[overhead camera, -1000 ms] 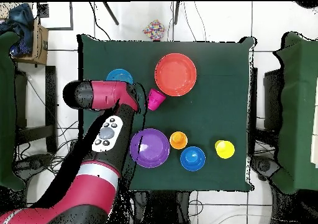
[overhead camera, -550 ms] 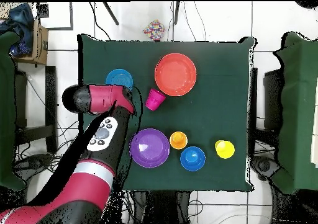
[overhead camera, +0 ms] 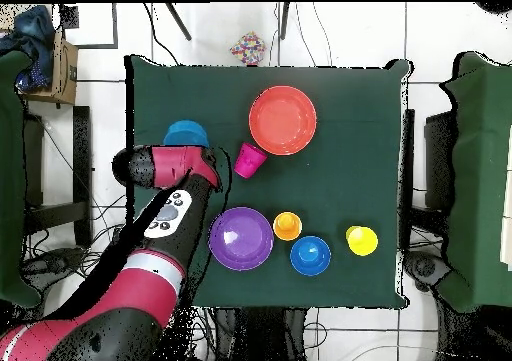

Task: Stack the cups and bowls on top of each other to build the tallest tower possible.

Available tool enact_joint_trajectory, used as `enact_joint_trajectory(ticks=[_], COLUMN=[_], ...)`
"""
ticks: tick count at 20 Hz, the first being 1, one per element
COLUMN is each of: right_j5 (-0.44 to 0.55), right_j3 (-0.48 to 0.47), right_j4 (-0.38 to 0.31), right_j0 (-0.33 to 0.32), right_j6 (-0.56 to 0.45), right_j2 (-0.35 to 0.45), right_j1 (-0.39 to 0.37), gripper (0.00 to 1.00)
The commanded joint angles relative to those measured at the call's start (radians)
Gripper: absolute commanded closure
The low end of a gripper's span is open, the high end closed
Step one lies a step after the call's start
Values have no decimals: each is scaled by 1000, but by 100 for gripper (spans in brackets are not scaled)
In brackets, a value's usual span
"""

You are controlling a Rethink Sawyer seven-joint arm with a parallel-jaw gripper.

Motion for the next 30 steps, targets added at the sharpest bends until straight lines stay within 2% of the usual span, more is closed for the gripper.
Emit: enact_joint_trajectory(ticks=[1,11,15,23,30], right_j5=[-77,-146,-91,67,121], right_j3=[36,38,42,78,123], right_j4=[33,64,82,82,71], right_j0=[23,31,40,21,35], right_j6=[239,246,238,175,166], right_j2=[43,49,36,35,33], right_j1=[44,77,49,-73,-152], gripper=[0,0,0,0,0])
